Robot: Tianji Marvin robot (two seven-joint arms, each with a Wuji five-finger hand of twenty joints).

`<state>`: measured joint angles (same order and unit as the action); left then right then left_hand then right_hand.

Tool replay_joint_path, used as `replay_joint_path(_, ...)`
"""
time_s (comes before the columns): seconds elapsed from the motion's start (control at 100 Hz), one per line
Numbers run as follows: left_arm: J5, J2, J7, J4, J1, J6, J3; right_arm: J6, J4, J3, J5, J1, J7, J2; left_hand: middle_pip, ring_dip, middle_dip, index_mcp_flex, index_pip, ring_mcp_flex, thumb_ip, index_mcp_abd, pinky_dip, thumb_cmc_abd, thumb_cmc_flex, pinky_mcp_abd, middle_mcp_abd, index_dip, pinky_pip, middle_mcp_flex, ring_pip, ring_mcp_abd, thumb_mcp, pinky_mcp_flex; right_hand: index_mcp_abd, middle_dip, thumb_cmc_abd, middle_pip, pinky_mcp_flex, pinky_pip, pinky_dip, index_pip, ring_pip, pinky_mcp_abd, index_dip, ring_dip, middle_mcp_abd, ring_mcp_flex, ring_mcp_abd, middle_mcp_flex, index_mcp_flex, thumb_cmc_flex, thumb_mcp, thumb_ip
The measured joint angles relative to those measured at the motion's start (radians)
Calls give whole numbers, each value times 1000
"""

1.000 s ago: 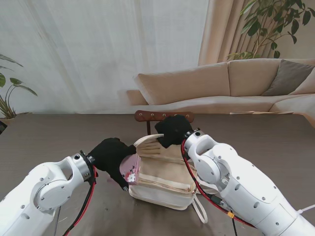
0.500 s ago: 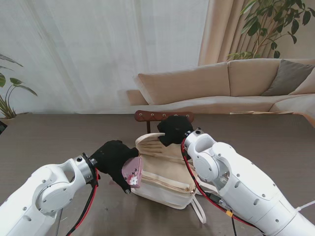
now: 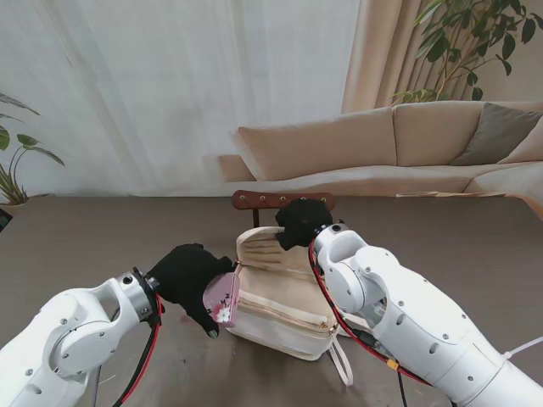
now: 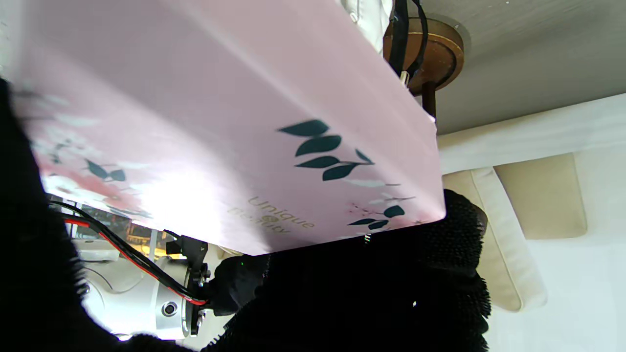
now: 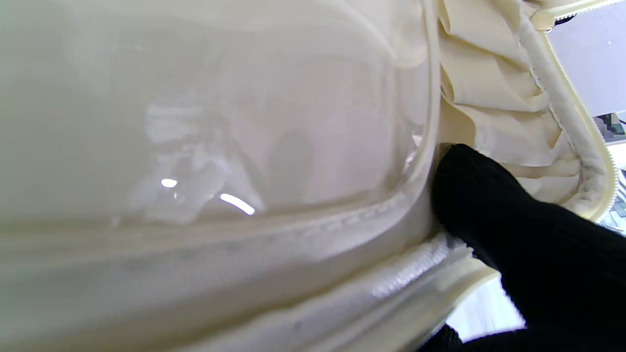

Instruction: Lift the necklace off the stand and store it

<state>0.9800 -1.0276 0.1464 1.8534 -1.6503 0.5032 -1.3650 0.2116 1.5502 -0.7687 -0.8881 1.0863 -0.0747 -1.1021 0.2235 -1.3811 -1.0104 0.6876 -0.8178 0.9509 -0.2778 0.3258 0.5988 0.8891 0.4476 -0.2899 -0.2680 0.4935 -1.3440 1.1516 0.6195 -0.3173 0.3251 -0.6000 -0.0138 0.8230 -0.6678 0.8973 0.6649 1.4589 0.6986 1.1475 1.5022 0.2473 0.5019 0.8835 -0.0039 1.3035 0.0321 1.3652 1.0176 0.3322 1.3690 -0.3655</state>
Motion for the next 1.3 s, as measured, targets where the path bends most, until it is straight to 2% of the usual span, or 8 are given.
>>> replay_joint_path(0.22, 21, -3, -24, 34, -38, -2, -44, 51, 7, -7, 3, 6, -15, -3, 0, 0, 0, 0, 0, 0, 0, 0, 0, 0, 0, 0, 0, 0, 0, 0, 0, 0, 0, 0, 9, -5, 38, 2, 0, 12, 0, -29, 8, 14, 12, 2, 8, 0, 11, 0, 12, -8, -3, 10)
replay_joint_path(0.44, 19, -3, -40, 34, -32, -6, -40, 31, 29, -50, 20, 45, 1, -5, 0, 0, 0, 0, 0, 0, 0, 0, 0, 0, 0, 0, 0, 0, 0, 0, 0, 0, 0, 0, 25, -5, 78, 110, 0, 93, 0, -31, 76, 39, 42, 26, 28, 1, 41, 12, 75, -43, -3, 85)
replay_joint_path(0.52, 7, -1, -43, 19, -5, -7, -10, 30, 42, -58, 47, 58, 4, -5, 0, 0, -1, 0, 0, 0, 0, 0, 0, 0, 0, 0, 0, 0, 0, 0, 0, 0, 0, 0, 29, -5, 78, 128, 0, 102, 1, -32, 94, 39, 48, 36, 33, 1, 46, 13, 86, -54, -2, 109)
replay_joint_path(0.79, -45, -1, -49, -70, 115, -7, 117, 6, 92, -81, 75, 98, 9, -5, 0, 0, -4, 0, 0, 0, 0, 0, 1, 0, 0, 0, 0, 0, 0, 0, 0, 0, 0, 0, 35, -6, 78, 154, 0, 125, 1, -37, 106, 41, 56, 37, 41, 6, 57, 21, 112, -61, -2, 128)
replay_joint_path(1.02, -81, -9, -115, -179, 213, -11, 215, -11, 127, -97, 119, 127, -4, -4, 0, 0, -5, 0, 0, 0, 0, 0, 2, 0, 0, 0, 0, 0, 0, 0, 0, 0, 0, 0, 41, -17, 78, 154, 0, 125, 1, -46, 106, 41, 60, 37, 47, 6, 65, 22, 118, -59, -2, 130)
replay_joint_path(1.3, -89, -22, -197, -264, 286, -21, 300, -18, 132, -110, 184, 145, -11, -4, 0, 0, -5, 0, 0, 0, 0, 0, 11, 0, 1, -14, 0, 0, -14, 0, 1, 0, 0, 0, 71, -19, 78, 154, 0, 126, 1, -66, 106, 52, 60, 37, 67, 6, 85, 22, 119, -48, -1, 140)
